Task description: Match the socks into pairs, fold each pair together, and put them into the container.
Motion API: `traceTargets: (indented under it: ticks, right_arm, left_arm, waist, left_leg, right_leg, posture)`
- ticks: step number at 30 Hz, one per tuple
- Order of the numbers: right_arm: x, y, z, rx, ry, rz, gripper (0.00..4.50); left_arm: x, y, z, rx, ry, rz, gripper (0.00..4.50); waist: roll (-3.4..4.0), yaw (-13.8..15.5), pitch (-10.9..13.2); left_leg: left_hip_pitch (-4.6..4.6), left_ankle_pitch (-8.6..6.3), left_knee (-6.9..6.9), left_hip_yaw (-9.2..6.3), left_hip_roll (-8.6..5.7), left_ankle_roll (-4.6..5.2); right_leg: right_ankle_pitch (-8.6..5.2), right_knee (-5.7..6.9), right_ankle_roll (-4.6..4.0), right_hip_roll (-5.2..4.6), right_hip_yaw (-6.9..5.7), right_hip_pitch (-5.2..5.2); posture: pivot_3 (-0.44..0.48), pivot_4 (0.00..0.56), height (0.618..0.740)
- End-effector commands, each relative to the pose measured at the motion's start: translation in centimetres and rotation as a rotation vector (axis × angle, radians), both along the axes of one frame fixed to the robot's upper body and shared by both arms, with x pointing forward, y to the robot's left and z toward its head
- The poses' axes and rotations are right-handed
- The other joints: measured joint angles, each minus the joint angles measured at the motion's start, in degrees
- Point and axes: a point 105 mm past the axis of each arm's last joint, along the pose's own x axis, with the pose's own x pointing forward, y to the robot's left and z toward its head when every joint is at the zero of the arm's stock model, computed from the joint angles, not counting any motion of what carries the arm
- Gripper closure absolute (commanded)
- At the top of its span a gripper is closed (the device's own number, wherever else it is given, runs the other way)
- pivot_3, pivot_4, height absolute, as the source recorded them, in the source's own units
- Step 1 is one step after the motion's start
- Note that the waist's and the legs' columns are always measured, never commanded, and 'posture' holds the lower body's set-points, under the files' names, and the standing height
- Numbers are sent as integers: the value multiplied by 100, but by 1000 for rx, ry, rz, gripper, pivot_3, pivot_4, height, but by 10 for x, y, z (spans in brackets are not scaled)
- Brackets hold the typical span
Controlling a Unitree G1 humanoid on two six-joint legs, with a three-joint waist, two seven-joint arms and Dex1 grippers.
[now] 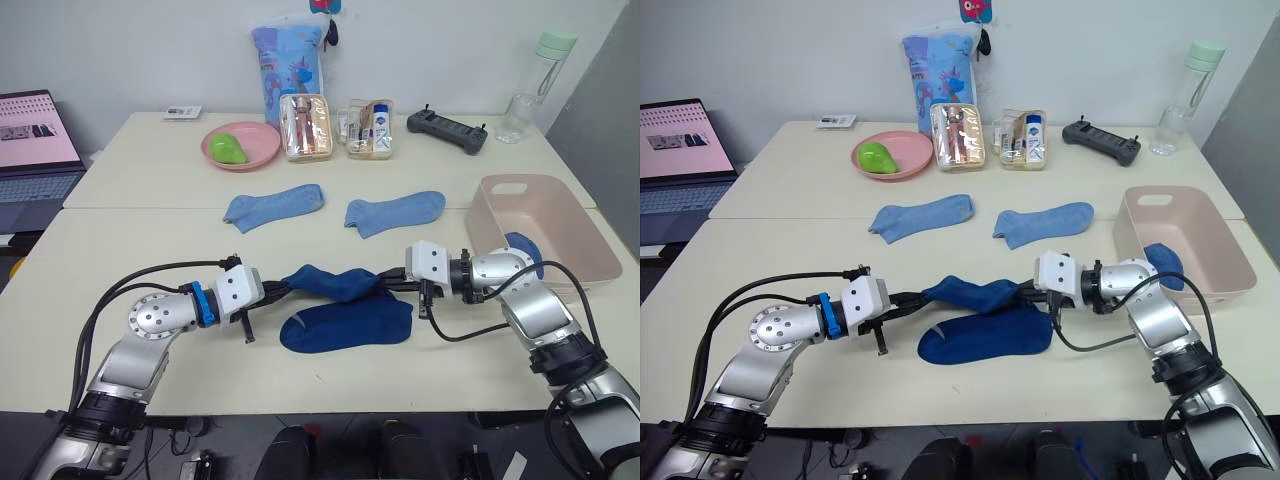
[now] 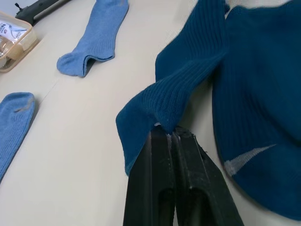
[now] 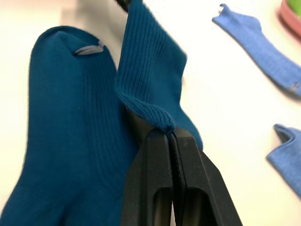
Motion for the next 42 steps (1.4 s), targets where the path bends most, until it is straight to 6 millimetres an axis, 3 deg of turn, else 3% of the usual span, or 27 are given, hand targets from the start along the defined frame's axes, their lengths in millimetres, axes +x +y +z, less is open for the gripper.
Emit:
traceTargets:
  ticks: [1,4,6,9,13,19,21,25,32,42]
  right_arm:
    - [-8,-3,28,37,-15,22,4465]
    - [-21,-10,42,50,73,37,4465]
    - [-38,-17,44,27,177,61,4465]
    - [-57,-22,42,-14,275,92,4465]
    - [-85,-21,36,-34,457,138,4465]
    - [-86,-16,16,-40,481,86,4465]
    - [-78,-18,7,-45,497,50,4465]
    - [-57,-21,-6,-88,437,9,4465]
    - [-23,-14,-4,-63,333,-41,4465]
    - [-6,-14,-8,-103,269,-48,4465]
  left_arm:
    - [-10,-3,33,-90,39,-27,4500]
    - [-36,-10,51,-163,213,-100,4500]
    - [-61,-14,60,-182,364,-170,4500]
    - [-78,-15,65,-191,502,-198,4500]
    - [-99,-14,39,-136,711,-166,4500]
    - [-106,-12,17,-140,788,-123,4500]
    - [-105,-8,7,-123,837,-99,4500]
    - [-85,-1,-5,-79,806,-56,4500]
    - [-51,-3,-6,-14,696,-77,4500]
    - [-22,-1,-10,117,611,-110,4500]
  waist:
    - [0,-3,0]
    - [1,-18,1]
    - [1,-22,1]
    - [1,-15,1]
    - [6,-25,4]
    - [5,-11,4]
    - [4,-11,3]
    - [5,-10,3]
    - [5,-12,3]
    - [5,-14,3]
  left_leg:
    - [0,0,0,0,0,0]
    - [-18,0,2,-7,2,0]
    - [-23,0,2,-15,3,0]
    - [-18,0,2,-19,3,0]
    - [-16,0,0,-17,2,0]
    - [-16,0,0,-18,2,0]
    - [-16,0,1,-15,0,0]
    - [-12,0,0,-14,-1,0]
    - [-18,0,1,-12,-2,-1]
    - [-22,1,3,-12,-3,-1]
  right_leg:
    - [0,0,0,0,0,0]
    - [0,-1,0,0,-4,-9]
    - [-1,-4,0,0,-7,-10]
    - [-1,-6,0,-1,-11,-2]
    - [-2,-3,-1,0,-11,-3]
    - [-4,-5,-3,1,-11,-2]
    - [-4,-6,-3,0,-8,-2]
    - [-4,-4,-4,3,-10,-2]
    - [-3,-4,-4,3,-7,-7]
    - [-3,-1,-4,3,-9,-10]
  posture:
    - [0,150,740]
    - [0,150,740]
    - [0,150,740]
    - [0,150,740]
    - [0,150,740]
    - [0,150,740]
    - [0,150,740]
    - [0,150,740]
    - [0,150,740]
    - [0,150,740]
